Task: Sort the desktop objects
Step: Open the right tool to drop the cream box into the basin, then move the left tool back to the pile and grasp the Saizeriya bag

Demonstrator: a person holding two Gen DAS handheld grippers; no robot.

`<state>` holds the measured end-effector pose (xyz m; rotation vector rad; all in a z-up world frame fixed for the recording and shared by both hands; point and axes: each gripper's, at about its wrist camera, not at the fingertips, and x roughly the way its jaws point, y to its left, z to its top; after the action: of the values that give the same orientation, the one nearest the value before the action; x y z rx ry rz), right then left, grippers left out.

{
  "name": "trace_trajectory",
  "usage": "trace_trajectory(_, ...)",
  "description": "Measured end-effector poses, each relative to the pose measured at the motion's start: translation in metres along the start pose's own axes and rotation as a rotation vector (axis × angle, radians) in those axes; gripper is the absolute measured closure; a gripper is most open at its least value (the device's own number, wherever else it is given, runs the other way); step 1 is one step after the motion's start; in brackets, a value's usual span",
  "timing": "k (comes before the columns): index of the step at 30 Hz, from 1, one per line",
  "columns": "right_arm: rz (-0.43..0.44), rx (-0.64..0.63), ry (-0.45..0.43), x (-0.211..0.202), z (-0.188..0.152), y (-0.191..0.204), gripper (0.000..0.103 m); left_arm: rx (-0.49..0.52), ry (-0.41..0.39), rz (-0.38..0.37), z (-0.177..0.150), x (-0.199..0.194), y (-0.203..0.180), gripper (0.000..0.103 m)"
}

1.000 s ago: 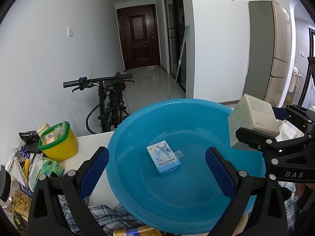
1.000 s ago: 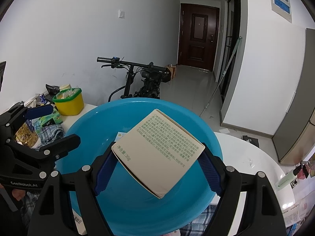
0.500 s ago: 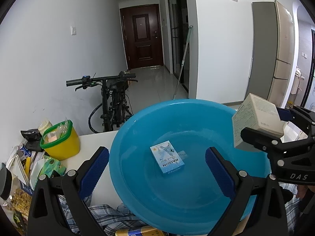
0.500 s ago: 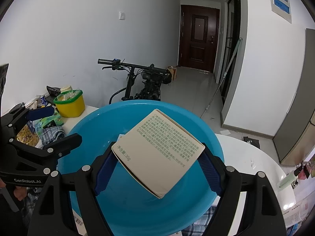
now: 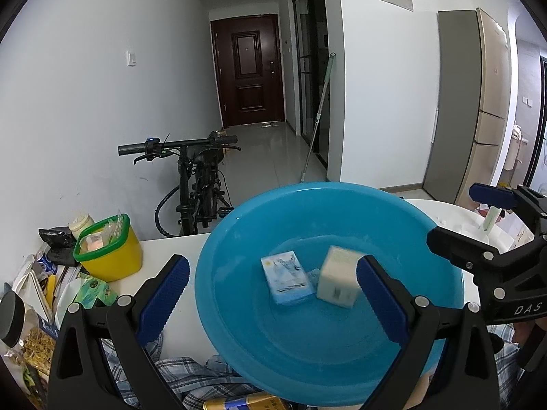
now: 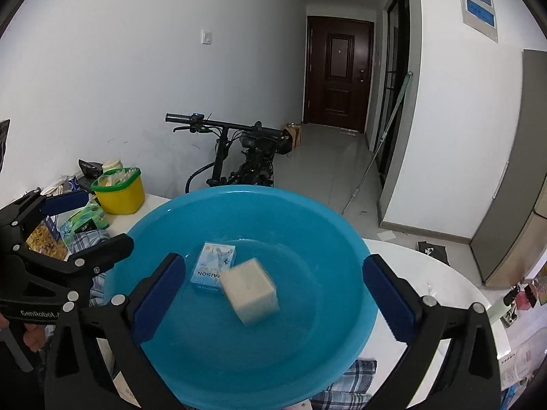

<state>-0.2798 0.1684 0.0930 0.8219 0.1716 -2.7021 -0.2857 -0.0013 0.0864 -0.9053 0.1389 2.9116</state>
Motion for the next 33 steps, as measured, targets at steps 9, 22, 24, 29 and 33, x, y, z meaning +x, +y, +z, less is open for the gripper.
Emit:
trace_trajectory(9, 0.0, -0.004, 0.008, 0.001, 0.0, 0.0, 0.0, 0.001, -0.003, -0.001, 0.001, -0.001, -0.001, 0.003)
trace_trajectory(22, 0.021, -0.009, 0.01, -0.007, 0.001, -0.002, 0.0, -0.012, -0.041, 0.006, 0.007, -0.025, 0.012, 0.003)
trace_trajectory(24, 0.024, -0.007, 0.008, -0.008, 0.001, -0.002, 0.0, -0.01, -0.042, 0.021, 0.005, -0.034, 0.015, 0.003)
trace_trajectory(29, 0.042, -0.004, -0.007, -0.014, 0.003, 0.0, 0.0, -0.012, -0.04, 0.051, -0.013, -0.057, 0.021, 0.003)
trace_trajectory(33, 0.037, -0.02, -0.013, -0.02, 0.005, 0.007, 0.0, -0.007, -0.012, 0.08, -0.046, -0.071, 0.026, 0.003)
